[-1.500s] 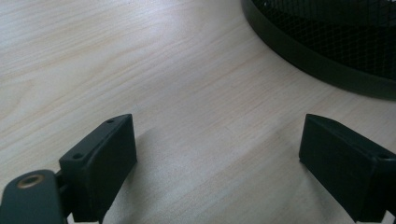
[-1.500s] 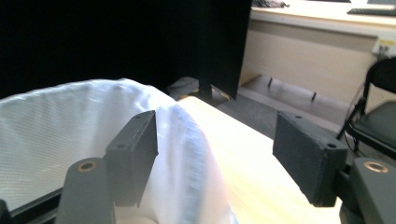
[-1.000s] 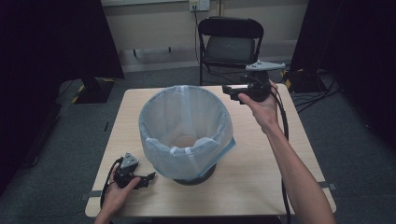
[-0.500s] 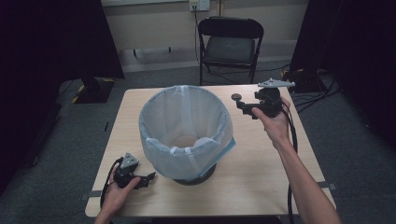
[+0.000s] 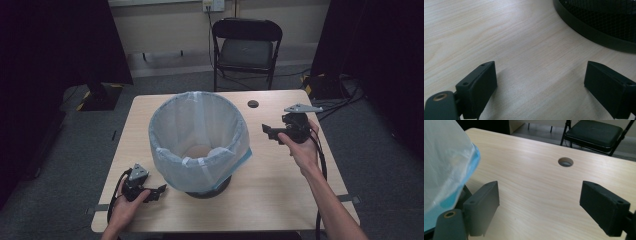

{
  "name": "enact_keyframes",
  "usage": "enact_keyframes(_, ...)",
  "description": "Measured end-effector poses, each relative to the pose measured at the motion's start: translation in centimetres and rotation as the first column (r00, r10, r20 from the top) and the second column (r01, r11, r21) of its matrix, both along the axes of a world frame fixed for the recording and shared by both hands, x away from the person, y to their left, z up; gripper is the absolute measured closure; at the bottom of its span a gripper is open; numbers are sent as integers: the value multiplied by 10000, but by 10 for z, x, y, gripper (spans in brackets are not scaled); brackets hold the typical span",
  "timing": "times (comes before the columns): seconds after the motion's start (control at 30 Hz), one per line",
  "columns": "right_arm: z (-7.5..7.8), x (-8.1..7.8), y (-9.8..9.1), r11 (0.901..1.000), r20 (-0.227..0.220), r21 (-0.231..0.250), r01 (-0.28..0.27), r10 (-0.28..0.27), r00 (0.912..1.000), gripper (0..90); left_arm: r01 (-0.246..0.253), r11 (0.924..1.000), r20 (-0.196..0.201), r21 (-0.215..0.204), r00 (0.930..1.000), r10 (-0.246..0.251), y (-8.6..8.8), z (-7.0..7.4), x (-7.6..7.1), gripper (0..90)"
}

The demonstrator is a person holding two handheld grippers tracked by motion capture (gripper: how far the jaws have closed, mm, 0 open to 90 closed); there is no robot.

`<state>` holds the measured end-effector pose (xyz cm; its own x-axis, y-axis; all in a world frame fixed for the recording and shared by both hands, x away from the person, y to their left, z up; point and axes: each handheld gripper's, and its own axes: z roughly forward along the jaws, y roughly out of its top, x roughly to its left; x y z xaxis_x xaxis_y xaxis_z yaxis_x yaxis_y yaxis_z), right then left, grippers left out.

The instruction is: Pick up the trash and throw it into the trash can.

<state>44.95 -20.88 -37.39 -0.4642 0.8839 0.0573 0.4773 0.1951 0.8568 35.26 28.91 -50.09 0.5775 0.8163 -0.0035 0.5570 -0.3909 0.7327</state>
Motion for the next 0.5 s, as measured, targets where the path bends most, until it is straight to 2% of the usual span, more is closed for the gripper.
enact_keyframes(0.1,-10,-6,-6,9997,-57,-32,245,-245,9997,163,1,10000,-2,2,10000,-1,0,0,0,107)
enact_keyframes(0.13,-19,-10,-11,9992,-287,93,393,-390,9988,162,3,10000,-1,2,10000,-3,0,0,0,107)
enact_keyframes(0.17,-19,-10,-11,9992,-287,93,393,-390,9988,162,3,10000,-1,2,10000,-3,0,0,0,107)
enact_keyframes(0.2,-29,-15,-15,9987,-385,-30,506,-507,9980,161,-3,10000,-3,-4,10000,3,0,0,0,107)
enact_keyframes(0.27,-32,-16,-16,9984,-447,-62,559,-561,9974,161,-1,10000,-2,-3,10000,1,0,0,0,107)
enact_keyframes(0.3,-43,-21,-20,9979,-683,-110,642,-648,9956,153,0,10000,1,-1,10000,0,0,0,0,107)
enact_keyframes(0.33,-43,-21,-20,9979,-683,-110,642,-648,9956,153,-2,10000,0,-1,10000,2,0,0,0,107)
enact_keyframes(0.4,-55,-28,-26,9967,-889,-215,777,-793,9929,153,-1,10000,0,0,10000,1,0,0,0,107)
enact_keyframes(0.5,-66,-34,-31,9949,-1084,-340,952,-984,9892,150,-4,10000,0,0,10000,4,0,0,0,107)
